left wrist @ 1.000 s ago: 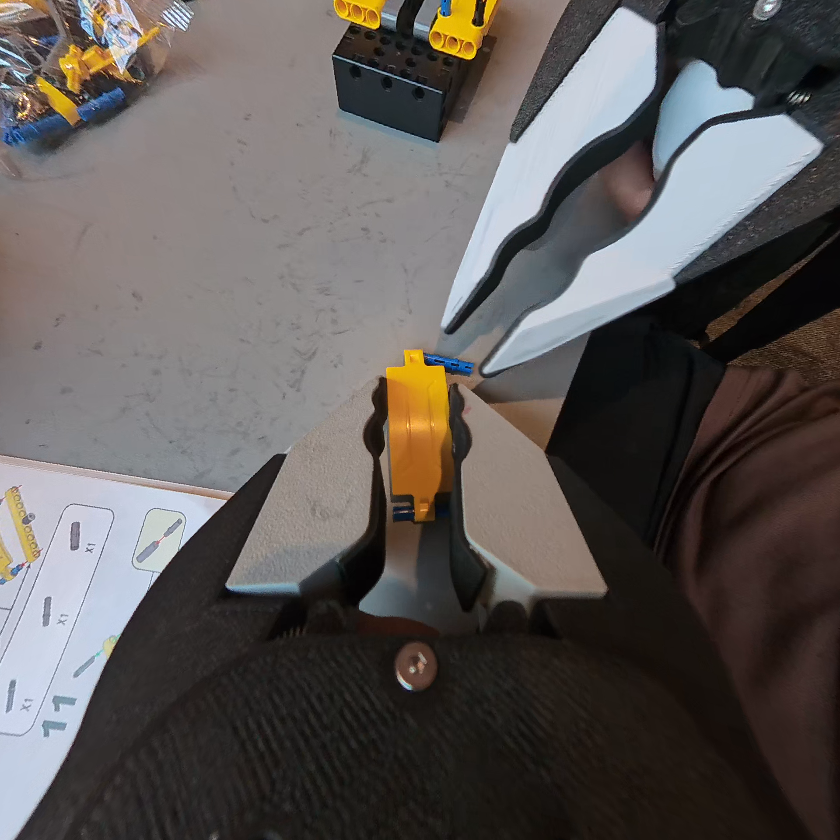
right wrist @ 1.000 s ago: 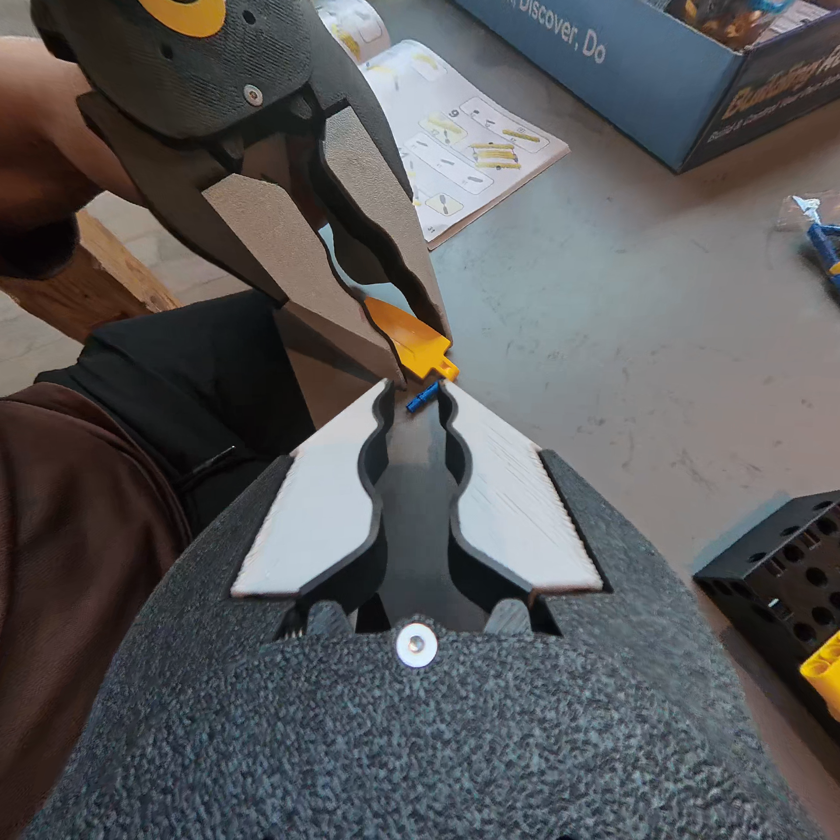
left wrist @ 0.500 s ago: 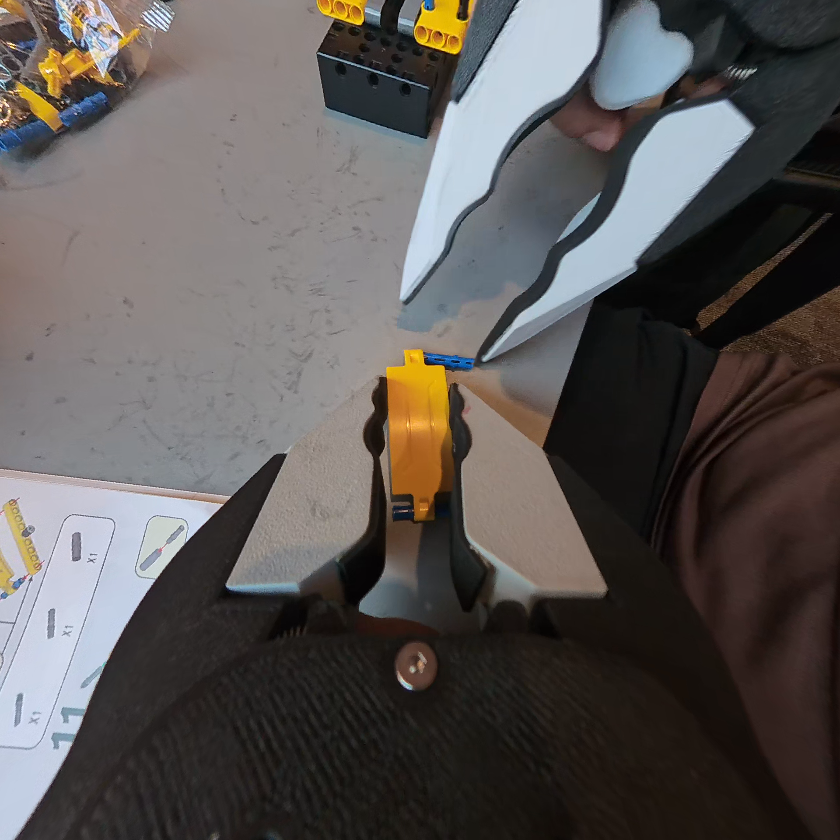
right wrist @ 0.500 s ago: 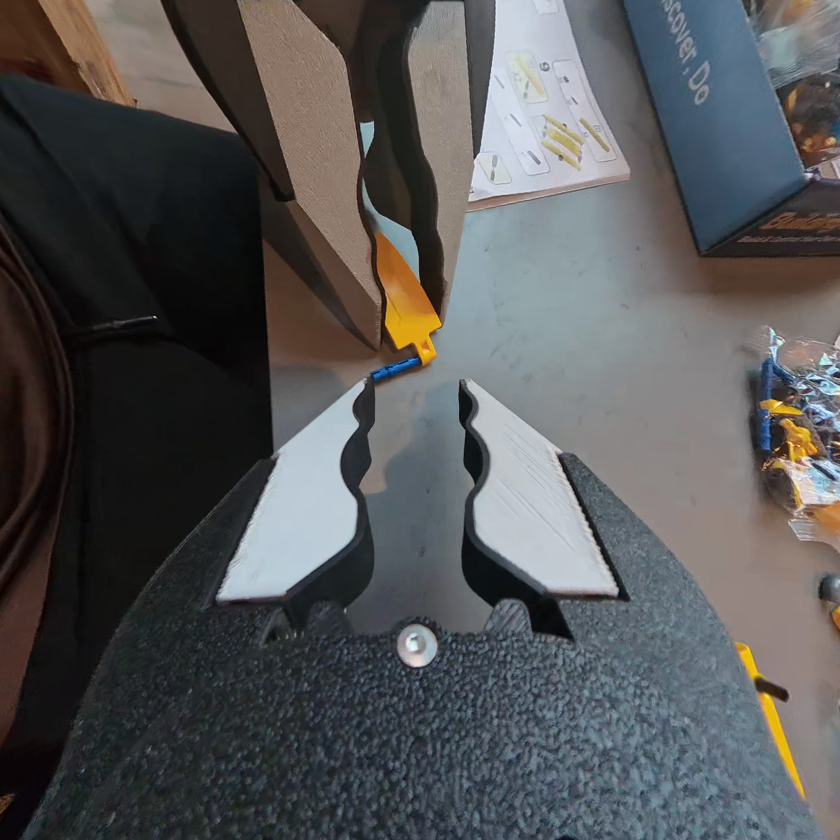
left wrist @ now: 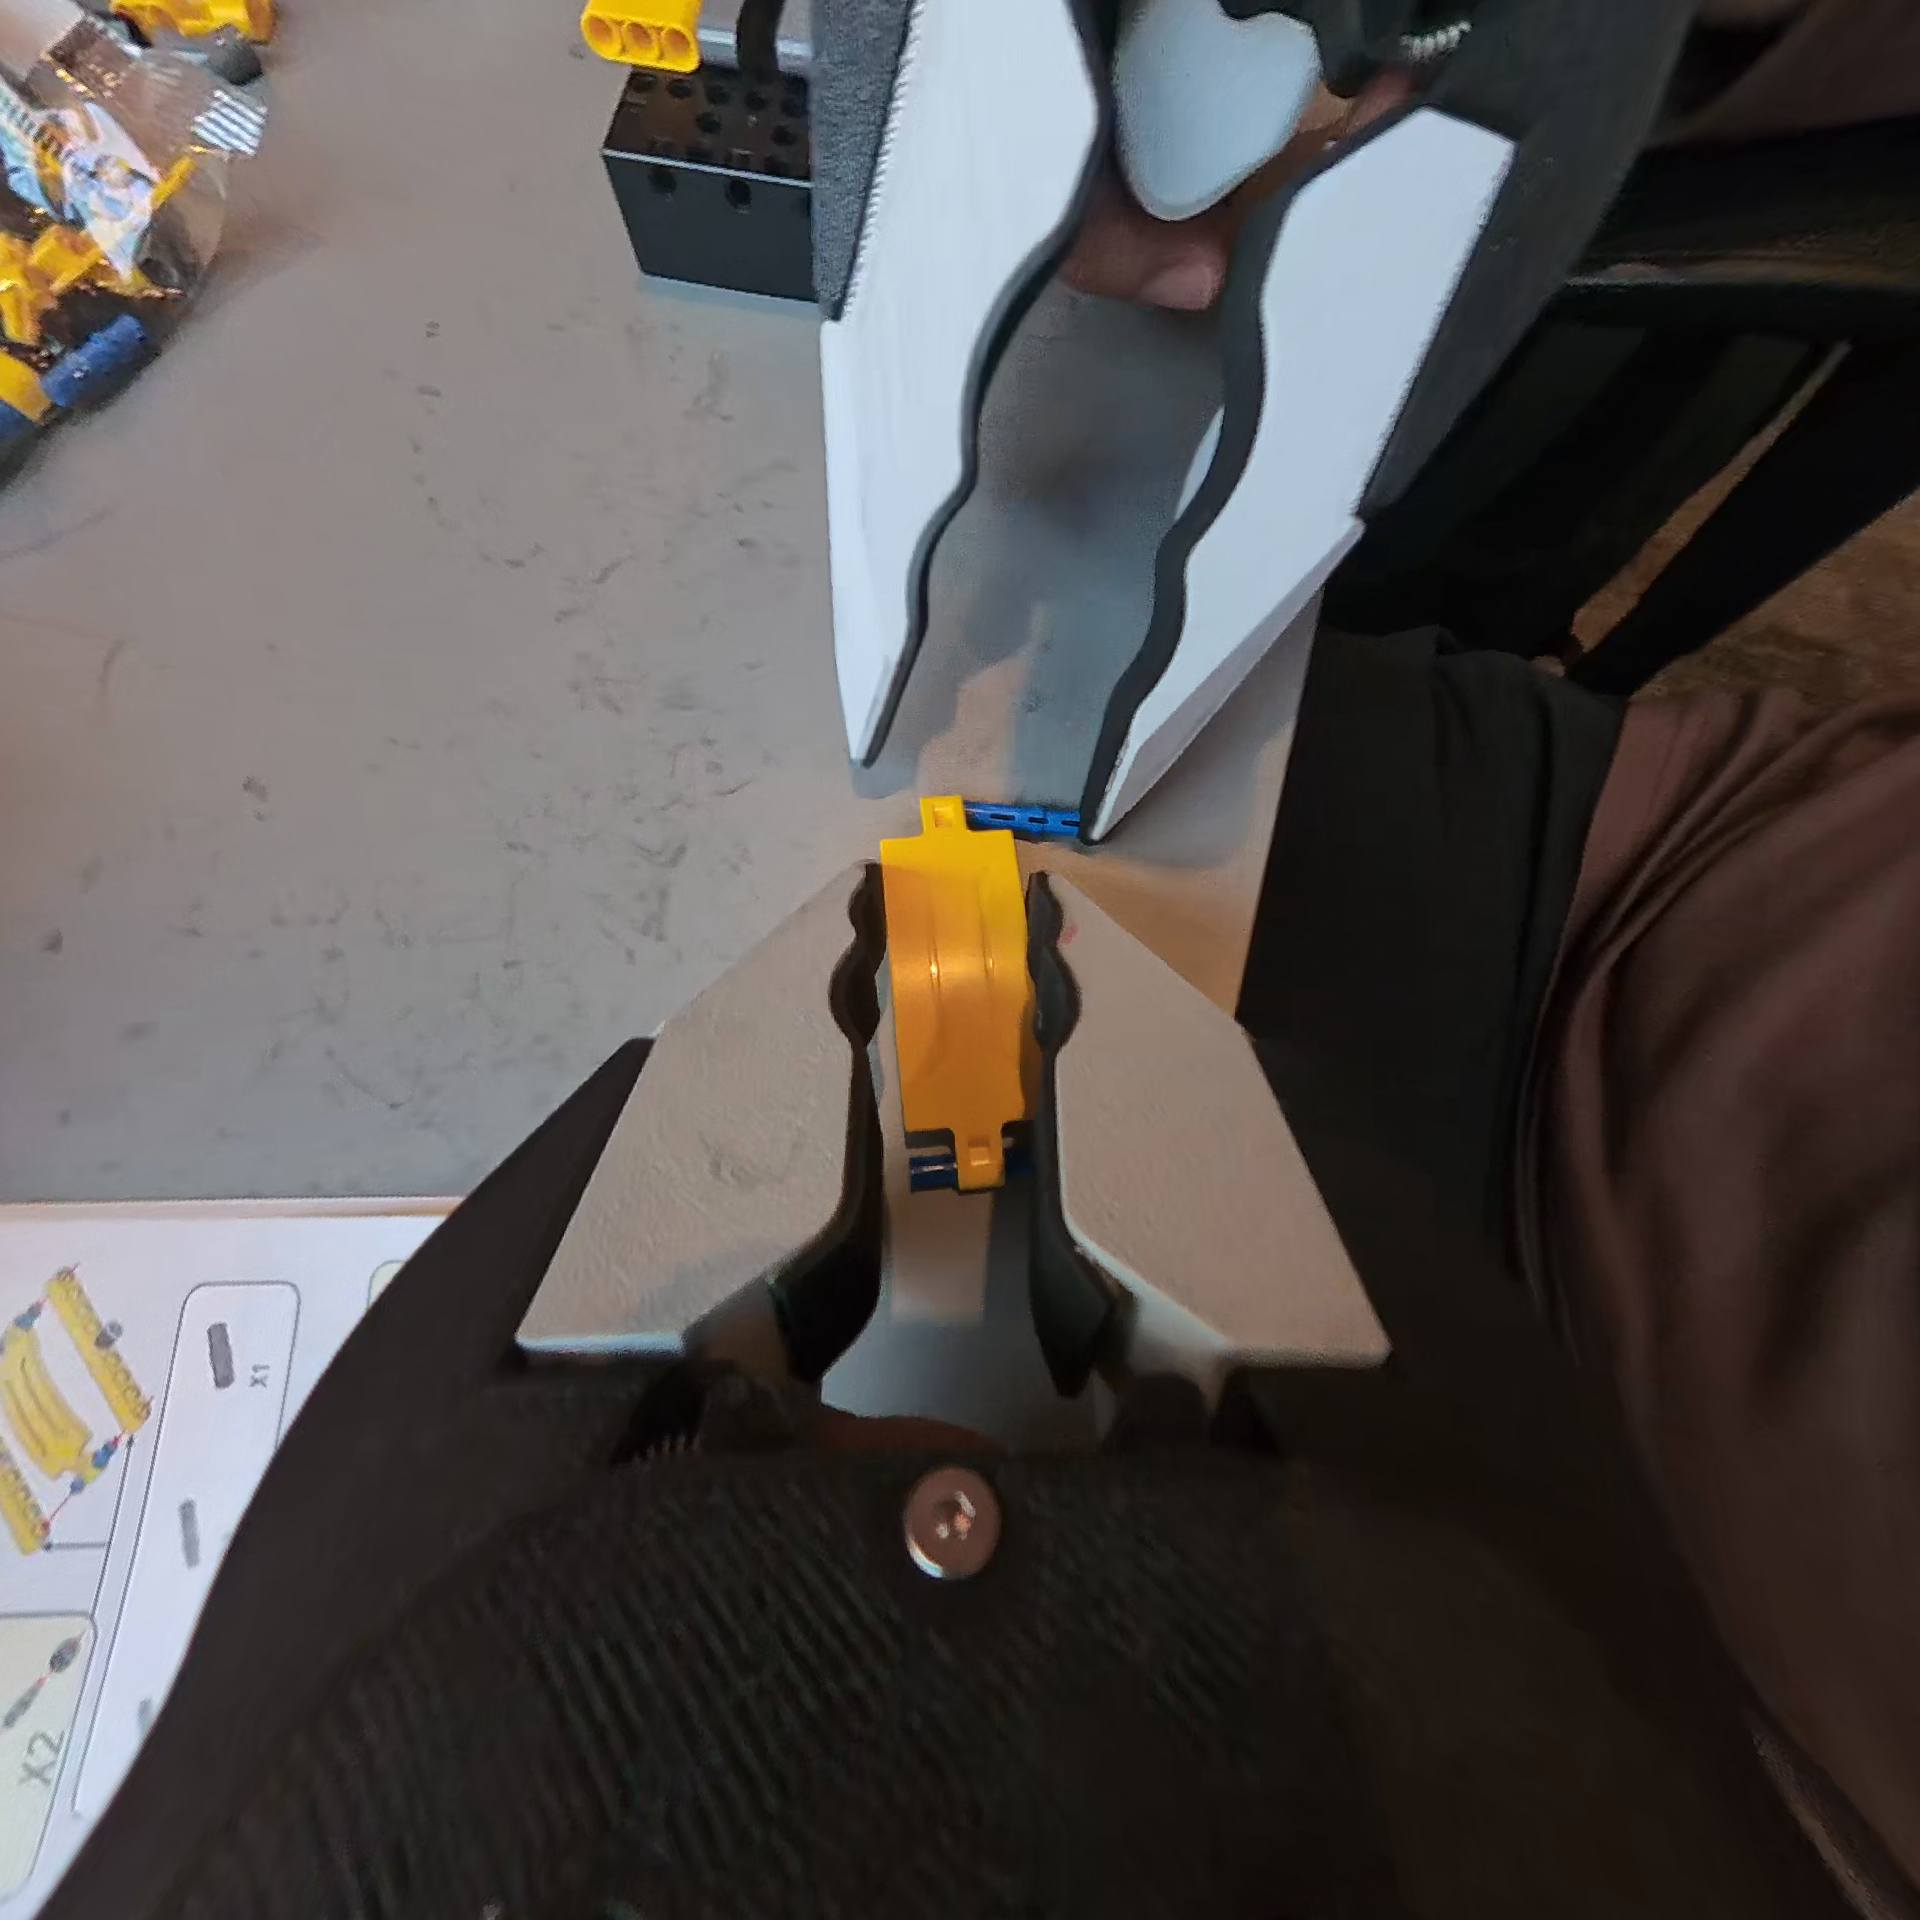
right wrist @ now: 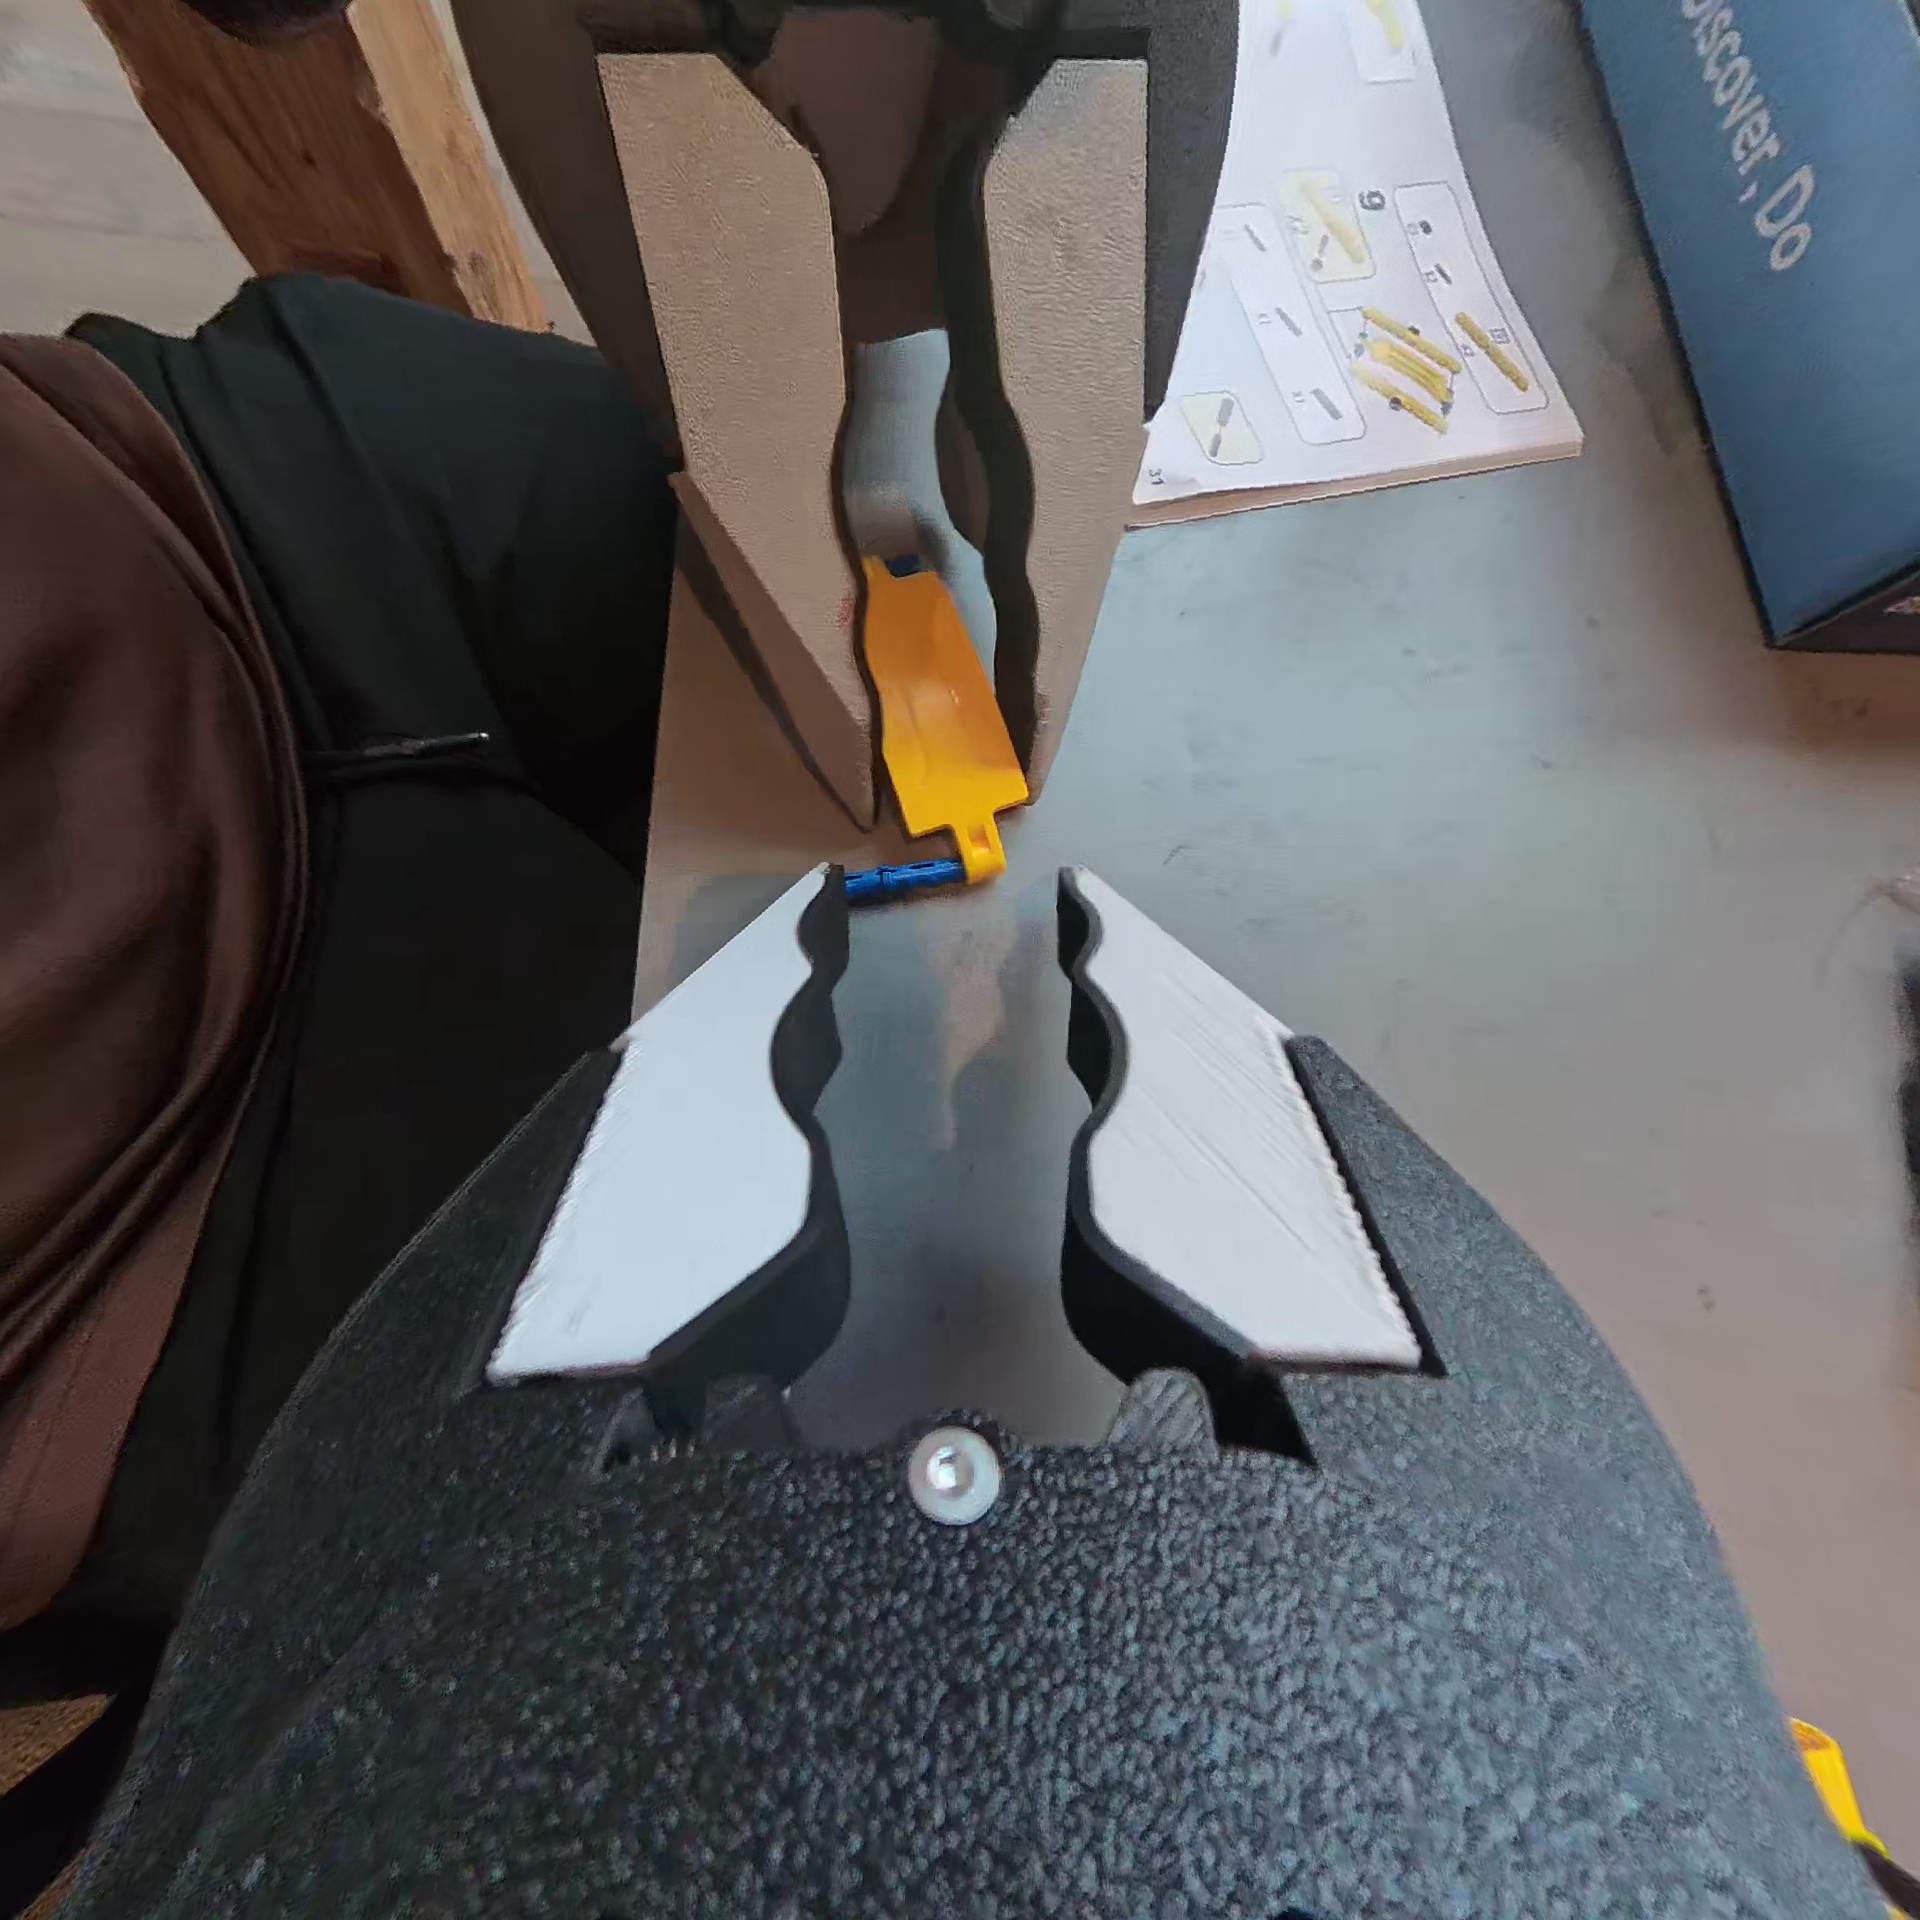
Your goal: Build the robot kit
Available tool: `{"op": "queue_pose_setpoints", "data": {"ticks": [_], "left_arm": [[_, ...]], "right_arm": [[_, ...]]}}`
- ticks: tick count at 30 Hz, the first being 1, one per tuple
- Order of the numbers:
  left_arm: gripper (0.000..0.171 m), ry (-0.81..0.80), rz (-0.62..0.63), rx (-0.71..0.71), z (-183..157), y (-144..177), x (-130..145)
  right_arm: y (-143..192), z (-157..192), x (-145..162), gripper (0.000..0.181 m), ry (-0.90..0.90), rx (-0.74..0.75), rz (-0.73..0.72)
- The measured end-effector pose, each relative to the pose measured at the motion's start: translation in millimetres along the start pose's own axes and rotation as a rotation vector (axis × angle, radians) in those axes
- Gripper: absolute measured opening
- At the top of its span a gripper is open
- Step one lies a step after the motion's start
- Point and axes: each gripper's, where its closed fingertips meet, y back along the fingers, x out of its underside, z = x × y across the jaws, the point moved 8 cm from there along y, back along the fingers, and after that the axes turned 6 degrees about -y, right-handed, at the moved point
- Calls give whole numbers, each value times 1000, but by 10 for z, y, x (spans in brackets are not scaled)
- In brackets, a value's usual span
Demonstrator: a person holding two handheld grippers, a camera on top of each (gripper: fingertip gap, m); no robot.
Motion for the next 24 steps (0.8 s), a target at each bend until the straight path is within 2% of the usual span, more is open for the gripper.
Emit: {"op": "queue_pose_setpoints", "data": {"ticks": [3, 24], "left_arm": [[24, -34, -3, 30, 2, -2, -2], [24, -73, -12, 108, 15, -13, -10]], "right_arm": [[-21, 42, -16, 30, 45, -43, 0], [-39, 31, -21, 30, 62, -159, 7]]}}
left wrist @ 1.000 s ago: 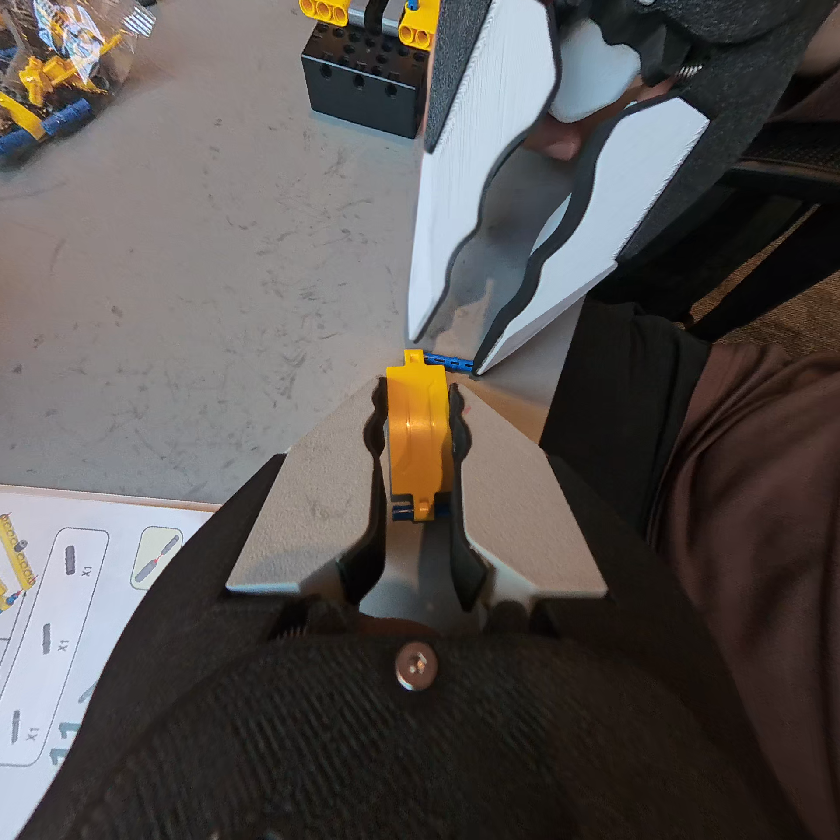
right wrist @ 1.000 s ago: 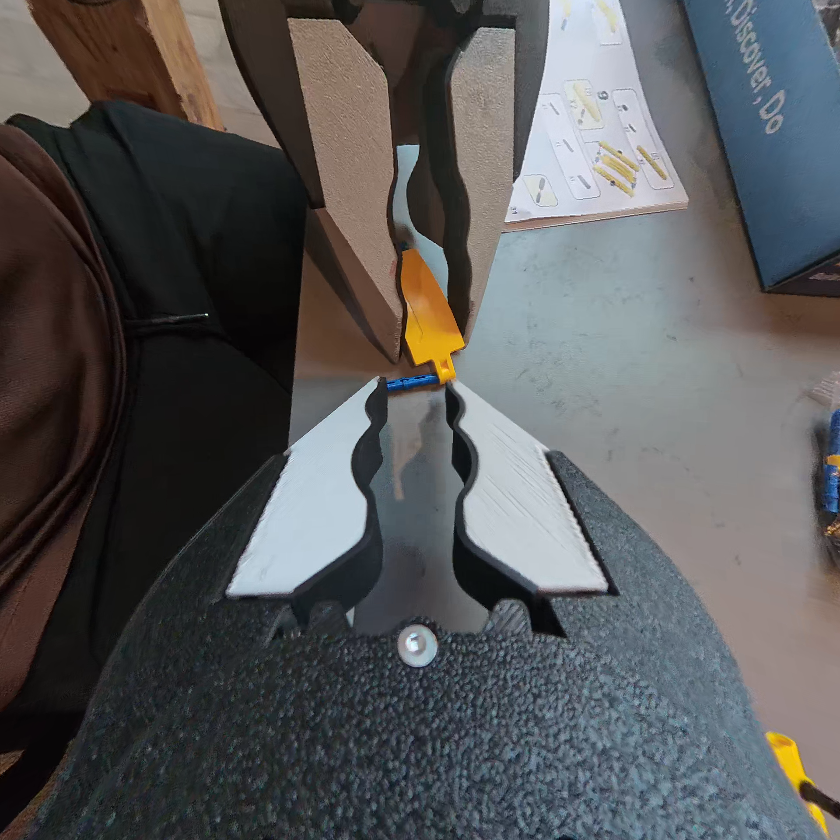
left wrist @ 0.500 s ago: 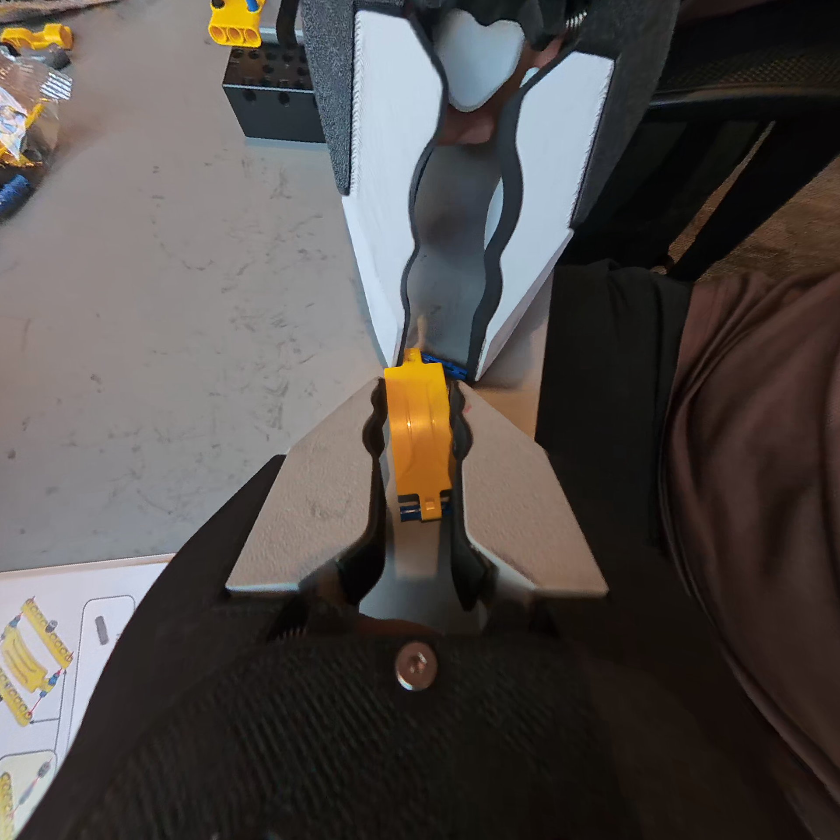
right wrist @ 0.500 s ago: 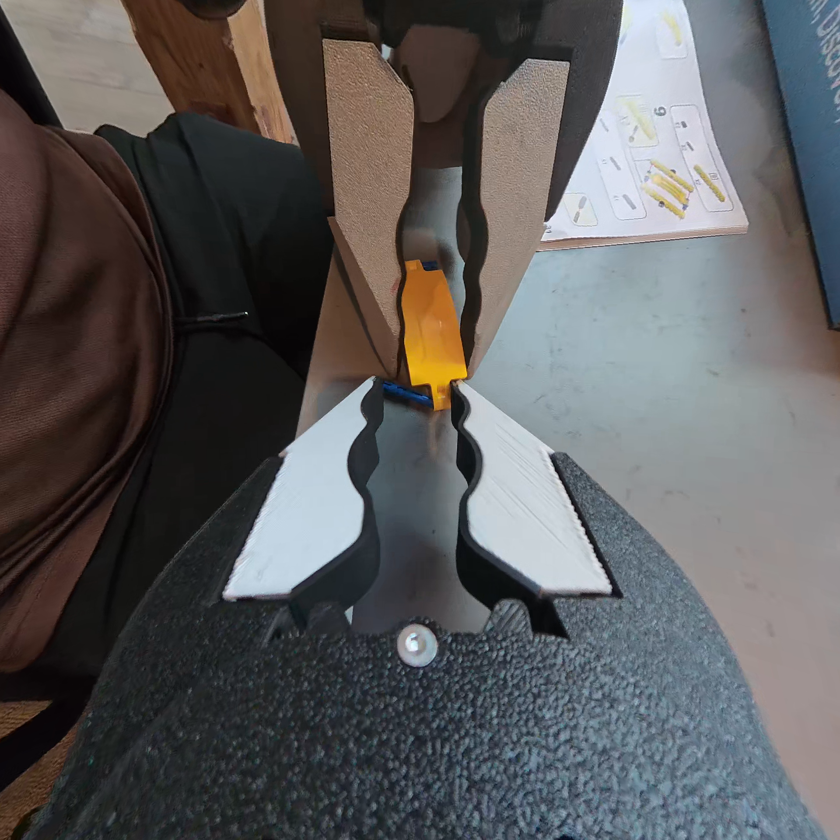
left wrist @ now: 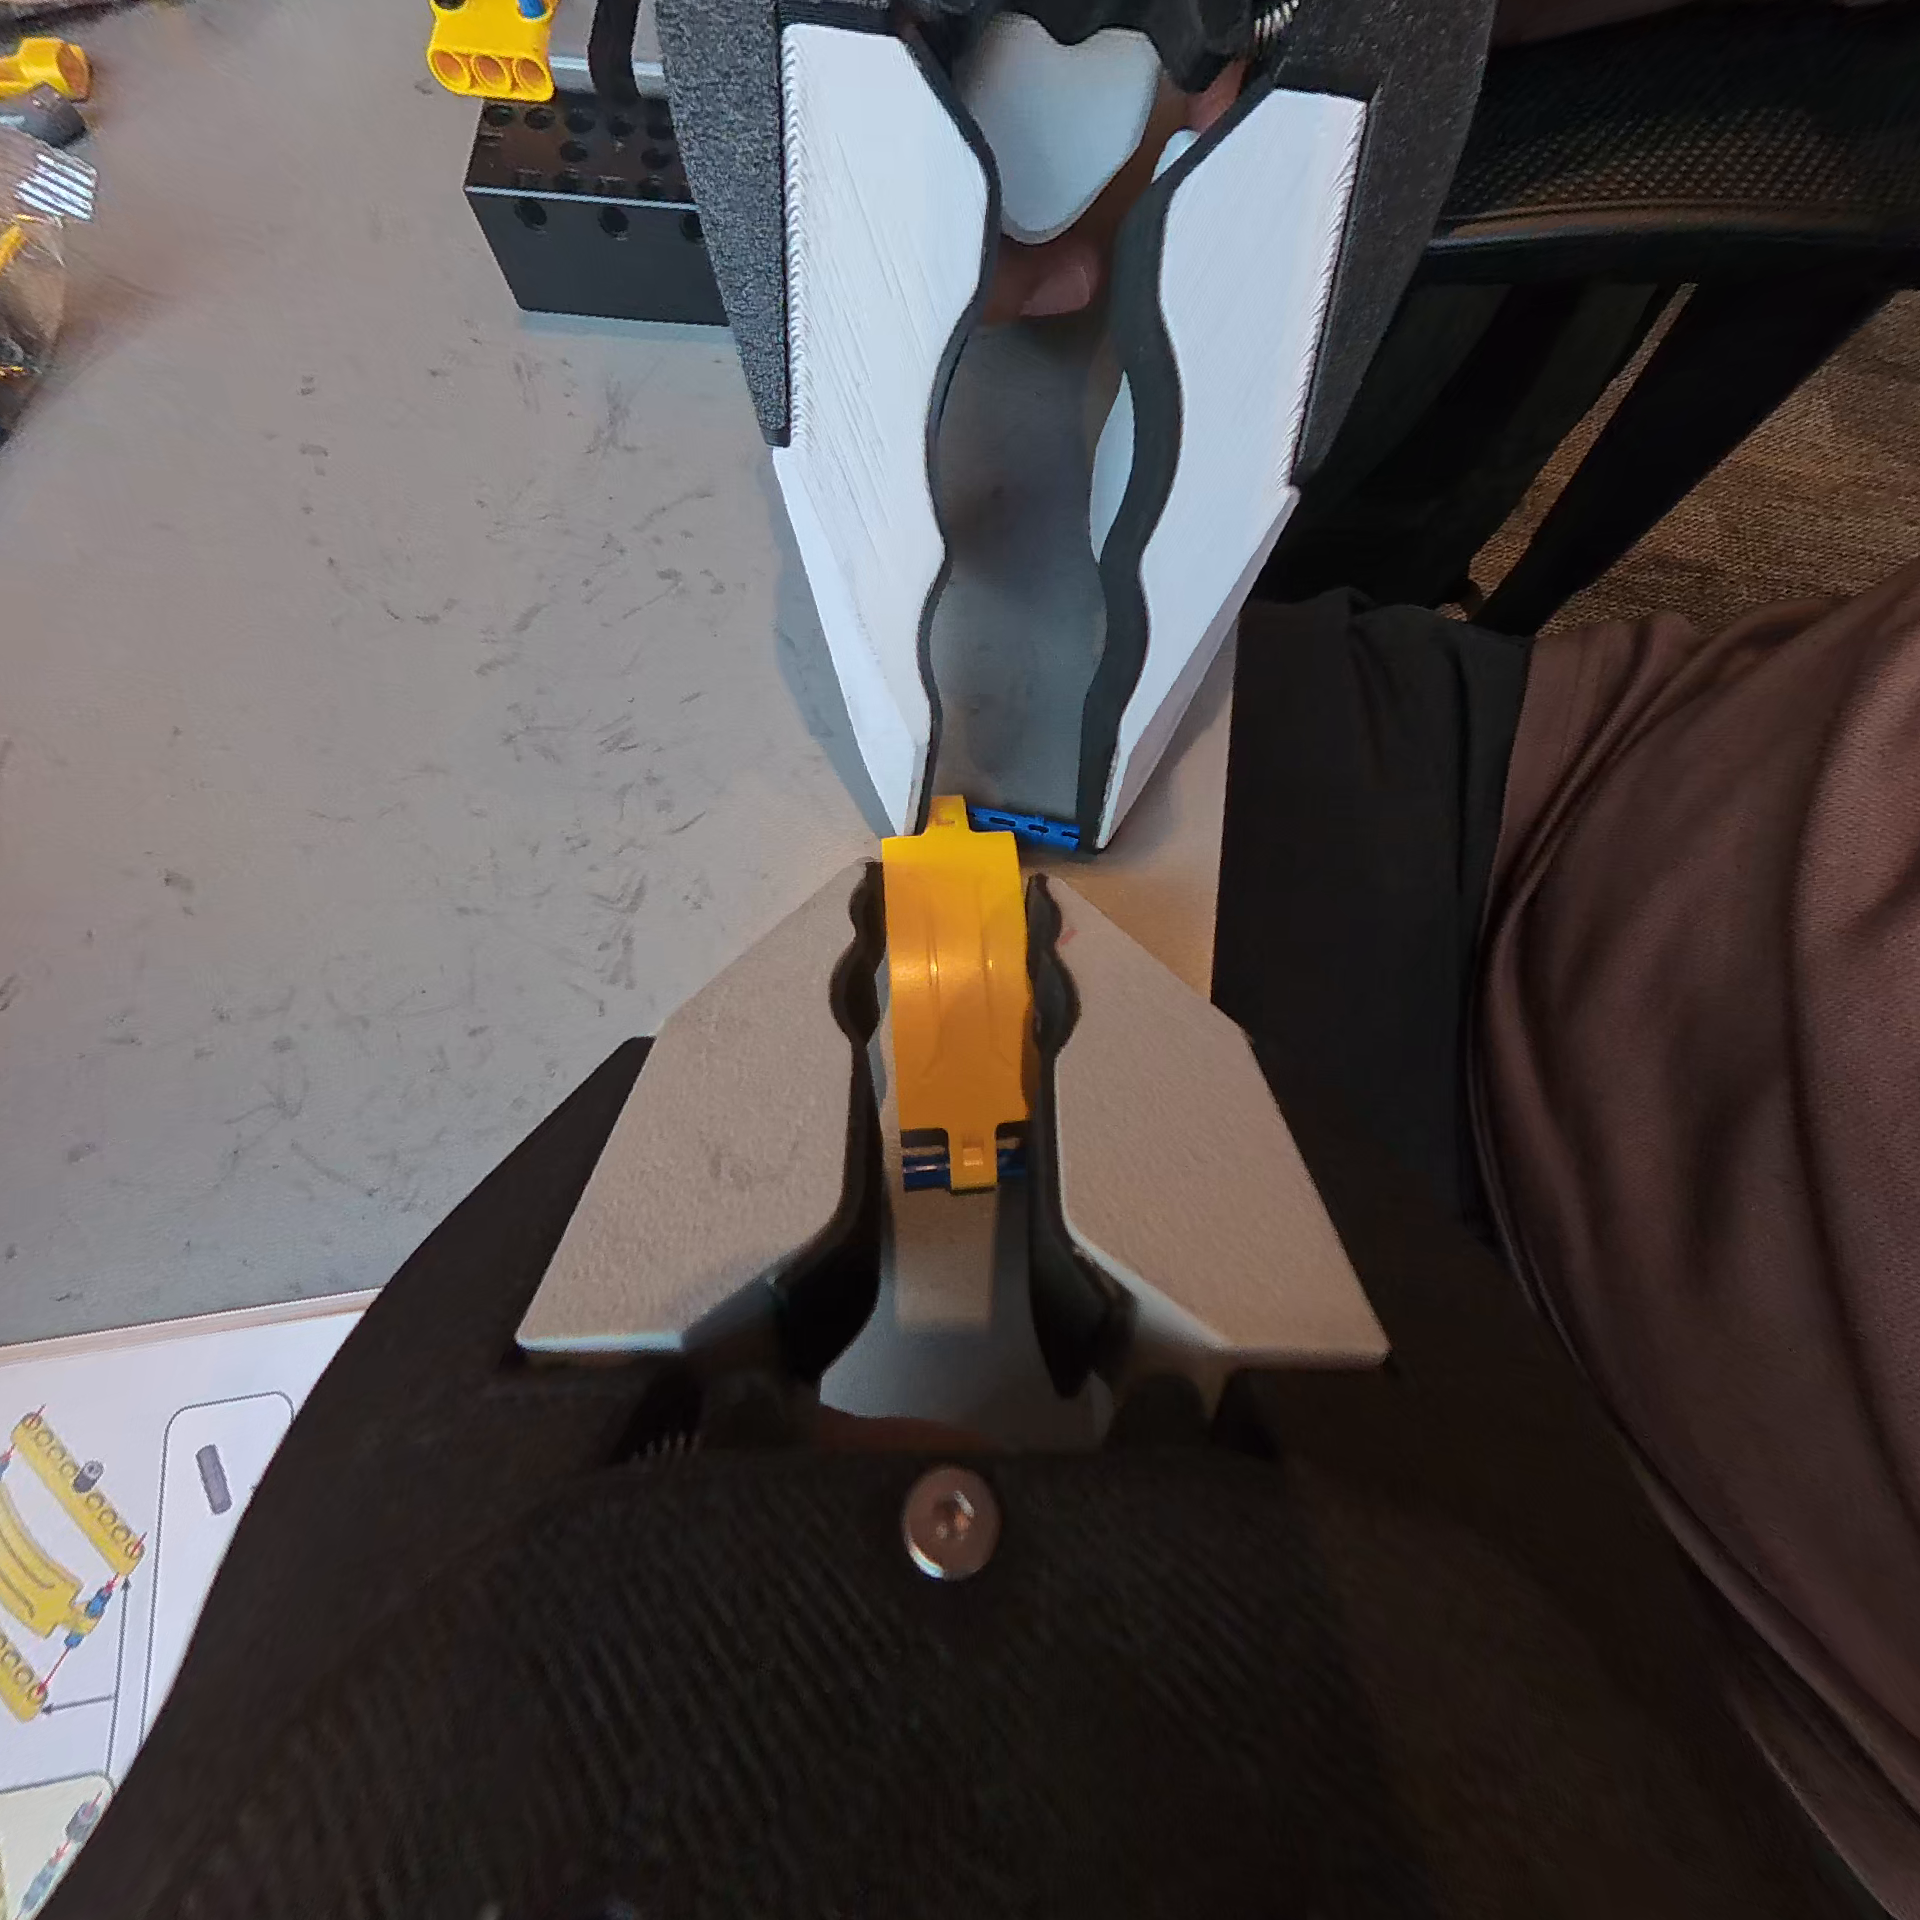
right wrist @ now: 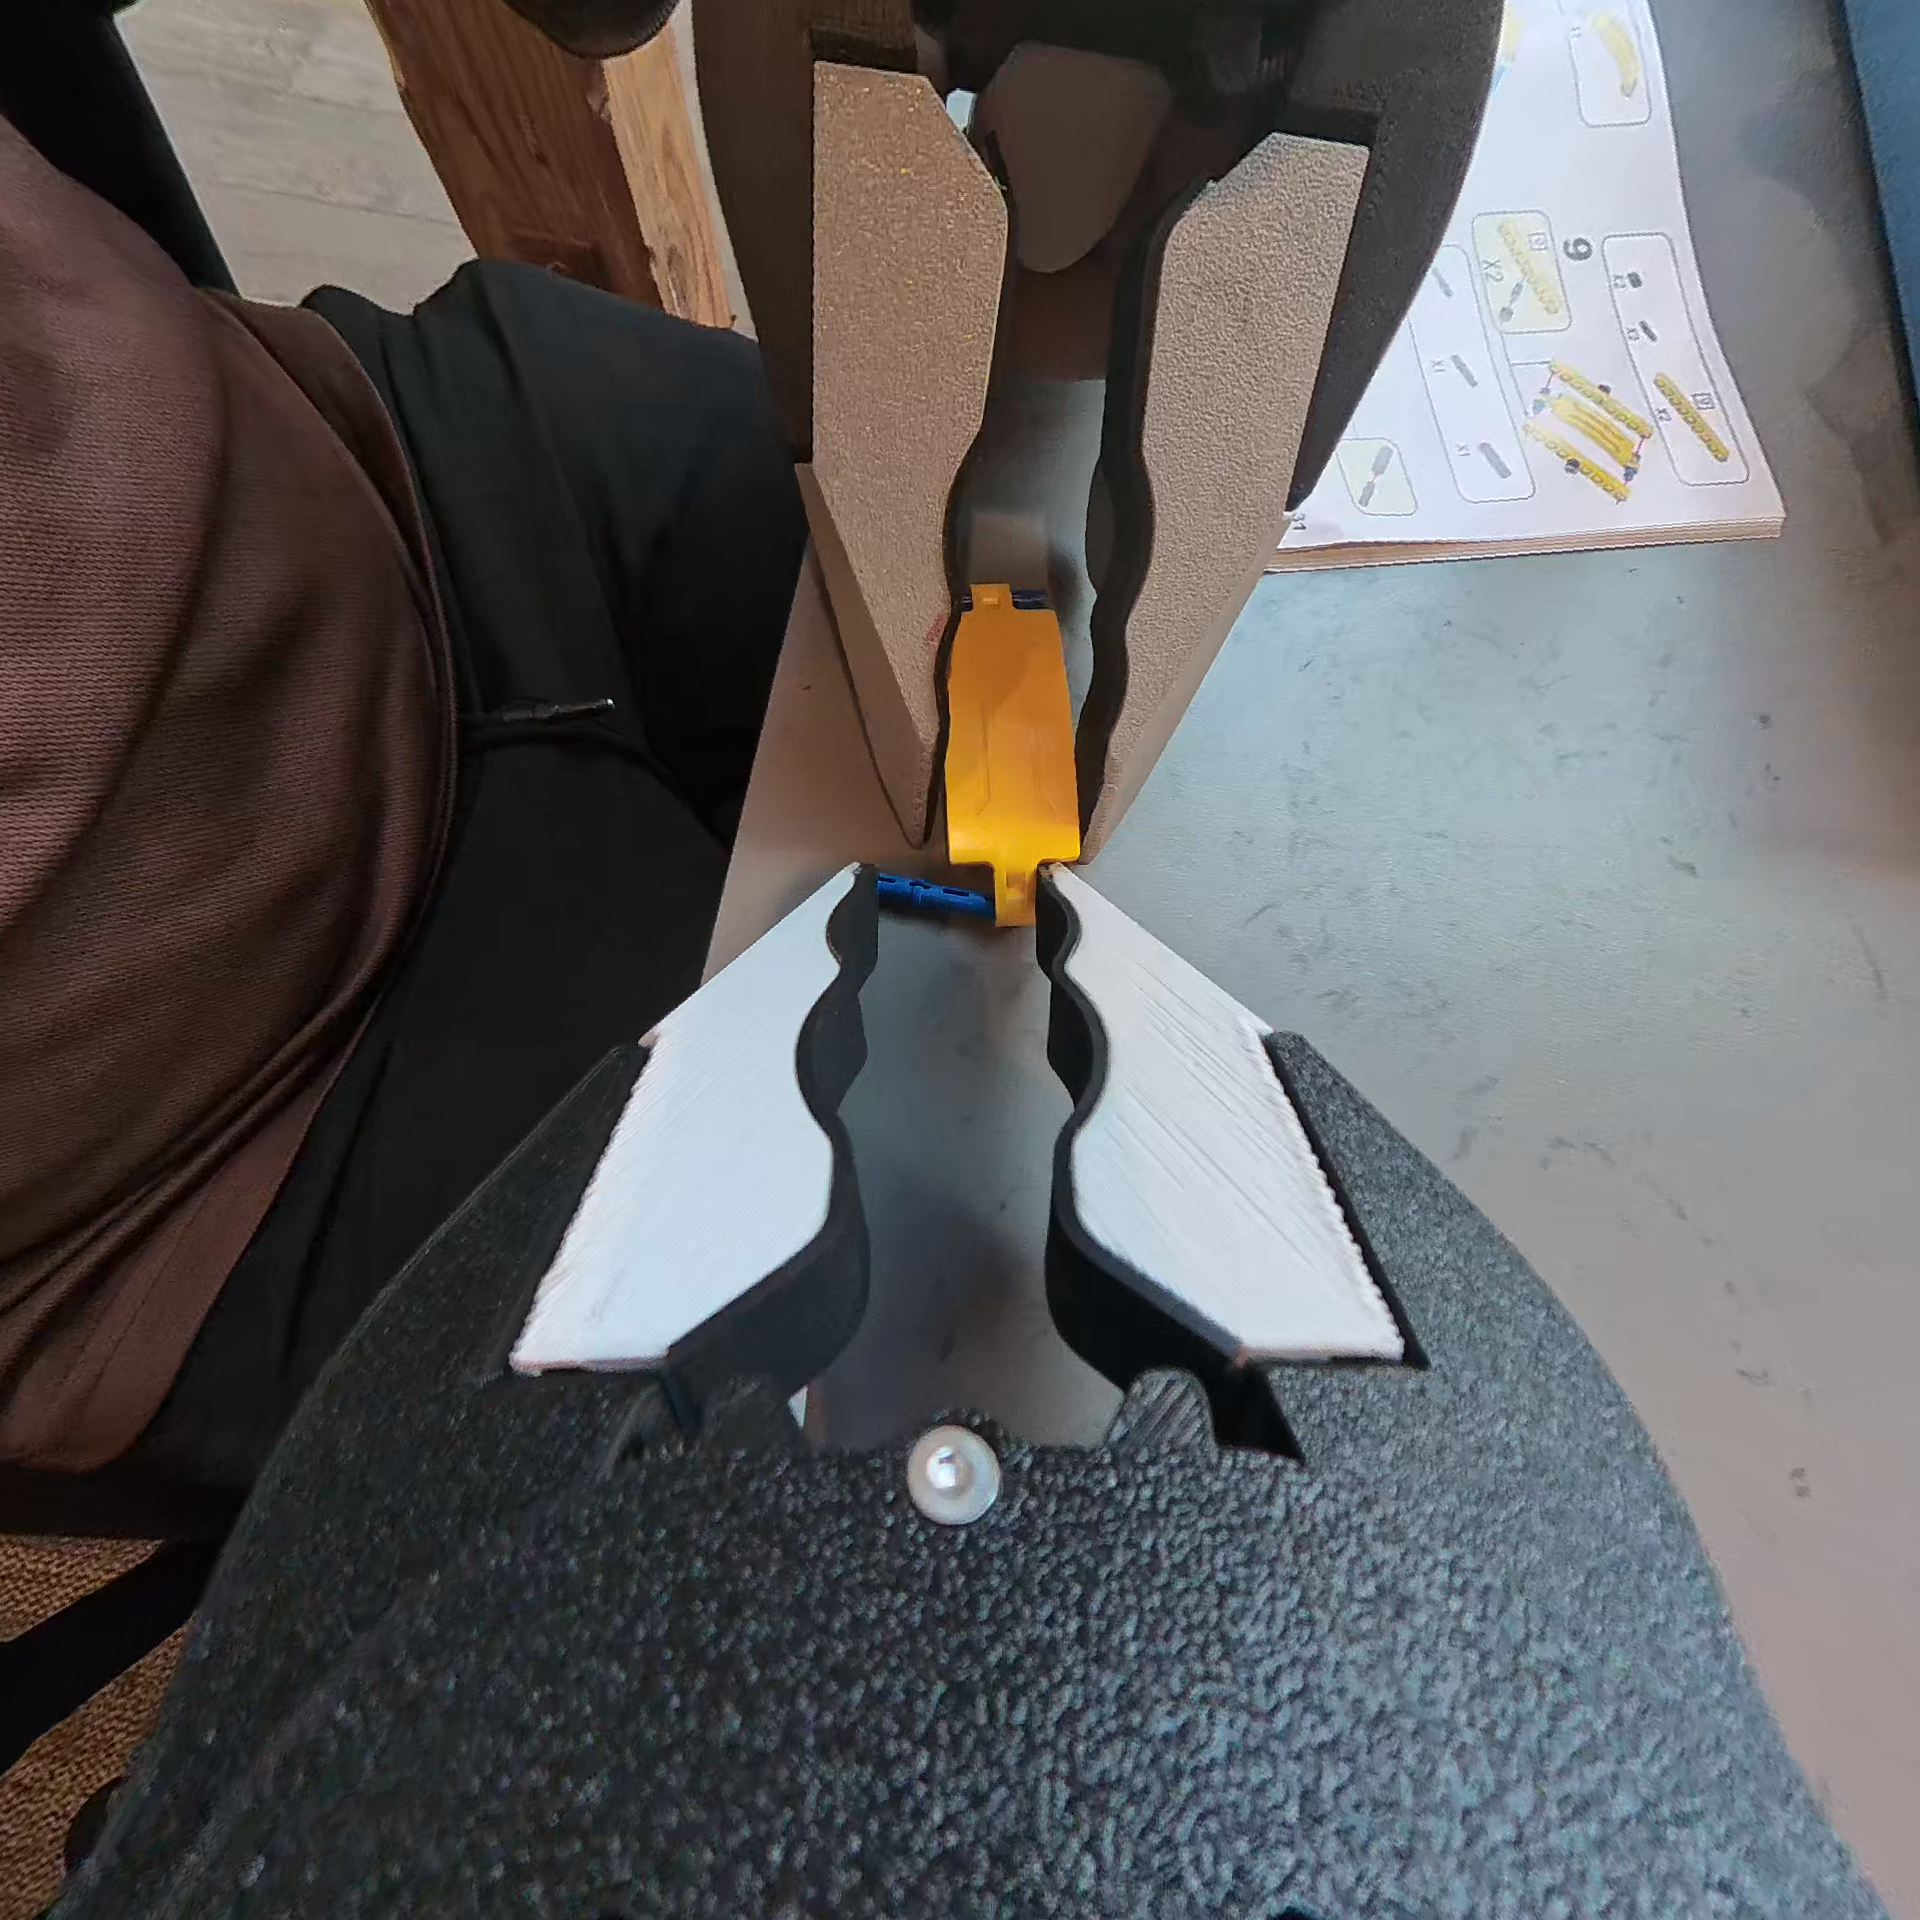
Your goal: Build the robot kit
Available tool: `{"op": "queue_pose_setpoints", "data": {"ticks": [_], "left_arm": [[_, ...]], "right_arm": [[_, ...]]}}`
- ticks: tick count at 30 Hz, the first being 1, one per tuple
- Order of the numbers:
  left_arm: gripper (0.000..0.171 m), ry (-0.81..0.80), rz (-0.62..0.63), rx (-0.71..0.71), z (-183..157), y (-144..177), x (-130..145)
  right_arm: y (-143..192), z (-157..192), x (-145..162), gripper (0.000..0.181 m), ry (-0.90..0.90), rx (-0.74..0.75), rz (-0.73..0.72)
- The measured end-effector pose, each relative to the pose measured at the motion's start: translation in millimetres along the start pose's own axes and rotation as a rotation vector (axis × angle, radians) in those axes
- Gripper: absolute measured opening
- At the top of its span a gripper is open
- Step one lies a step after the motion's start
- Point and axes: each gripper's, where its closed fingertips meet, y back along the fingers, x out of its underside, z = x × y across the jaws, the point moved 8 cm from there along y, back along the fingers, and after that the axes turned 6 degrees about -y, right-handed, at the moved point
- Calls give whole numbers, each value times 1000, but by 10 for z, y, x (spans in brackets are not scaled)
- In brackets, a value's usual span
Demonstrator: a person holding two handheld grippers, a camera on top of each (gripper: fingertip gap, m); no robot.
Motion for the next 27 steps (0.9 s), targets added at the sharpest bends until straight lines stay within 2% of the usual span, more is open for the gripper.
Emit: {"op": "queue_pose_setpoints", "data": {"ticks": [19, 27], "left_arm": [[24, -7, -3, 23, -4, -5, 0], [24, -35, -2, 47, -28, -4, 2]], "right_arm": [[18, 33, 13, 29, 29, 20, -8], [29, -7, 26, 29, 26, -95, 0]]}}
